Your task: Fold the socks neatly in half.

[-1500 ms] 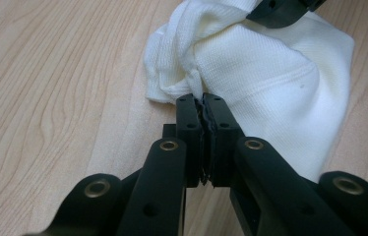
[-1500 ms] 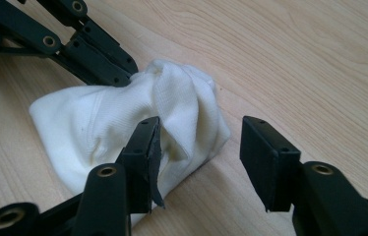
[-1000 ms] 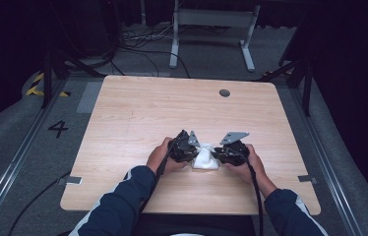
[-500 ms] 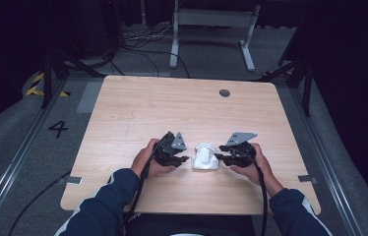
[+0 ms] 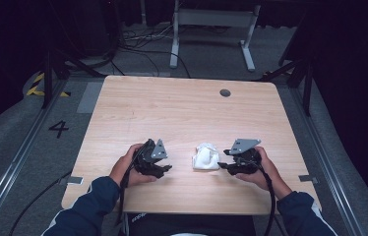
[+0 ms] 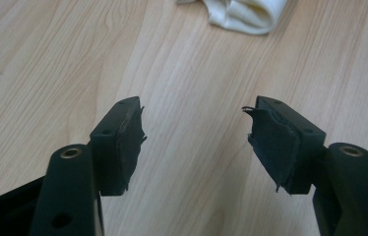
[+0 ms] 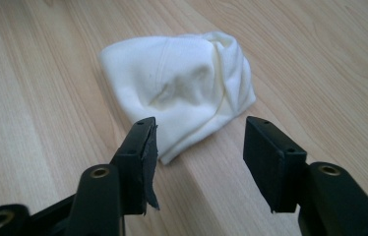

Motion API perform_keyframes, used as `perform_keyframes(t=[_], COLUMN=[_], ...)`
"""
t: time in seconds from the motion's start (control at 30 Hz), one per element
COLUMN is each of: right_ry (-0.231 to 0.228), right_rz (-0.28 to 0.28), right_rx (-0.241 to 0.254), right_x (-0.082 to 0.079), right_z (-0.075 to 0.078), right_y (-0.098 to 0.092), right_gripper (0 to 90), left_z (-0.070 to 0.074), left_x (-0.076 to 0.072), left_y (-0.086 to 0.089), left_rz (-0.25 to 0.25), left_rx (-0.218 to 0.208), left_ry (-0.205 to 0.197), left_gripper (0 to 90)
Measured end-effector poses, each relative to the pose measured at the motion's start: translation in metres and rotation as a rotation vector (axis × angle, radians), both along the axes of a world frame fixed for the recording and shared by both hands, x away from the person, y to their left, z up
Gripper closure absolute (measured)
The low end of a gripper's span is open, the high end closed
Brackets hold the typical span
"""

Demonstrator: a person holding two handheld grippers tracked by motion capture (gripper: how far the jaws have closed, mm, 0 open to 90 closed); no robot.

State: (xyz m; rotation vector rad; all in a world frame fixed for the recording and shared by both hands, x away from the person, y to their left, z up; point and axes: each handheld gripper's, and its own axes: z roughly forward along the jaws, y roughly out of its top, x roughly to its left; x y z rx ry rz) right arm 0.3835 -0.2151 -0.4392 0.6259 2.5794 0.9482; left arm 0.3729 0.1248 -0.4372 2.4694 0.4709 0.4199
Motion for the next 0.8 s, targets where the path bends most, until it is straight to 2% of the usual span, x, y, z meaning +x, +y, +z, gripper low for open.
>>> perform_keyframes(t=[0.07,0.17,0.2,0.23,0.3,0.47,0.5,0.53,0.8], right_ry=[-0.016,-0.014,-0.013,-0.022,-0.023,-0.027,-0.03,-0.036,-0.026], right_rz=[-0.004,-0.005,-0.008,-0.013,-0.02,-0.055,-0.072,-0.076,-0.133], right_rx=[-0.019,-0.019,-0.019,-0.03,-0.032,-0.033,-0.029,-0.032,-0.012], right_x=[-0.003,-0.006,-0.008,-0.01,-0.012,-0.018,-0.021,-0.021,-0.031], right_z=[-0.001,-0.001,-0.002,-0.002,-0.003,-0.005,-0.005,-0.006,-0.012], right_y=[-0.006,-0.011,-0.013,-0.019,-0.022,-0.04,-0.048,-0.052,-0.082], right_gripper=[42.6,41.5,40.8,39.4,39.0,37.0,35.7,35.3,33.7], left_z=[0.0,-0.002,-0.002,-0.004,-0.004,-0.009,-0.011,-0.011,-0.021], left_x=[-0.003,-0.008,-0.01,-0.012,-0.014,-0.018,-0.019,-0.019,-0.023], left_y=[0.006,0.016,0.02,0.025,0.029,0.046,0.052,0.052,0.076], left_rz=[0.016,0.02,0.026,0.041,0.05,0.085,0.106,0.106,0.16], left_rx=[0.012,0.017,0.031,0.048,0.057,0.049,0.048,0.048,0.023], left_ry=[-0.011,-0.012,-0.012,-0.031,-0.028,-0.023,-0.03,-0.03,-0.001], left_gripper=[32.3,29.8,28.9,28.0,26.7,26.0,25.2,25.2,23.4])
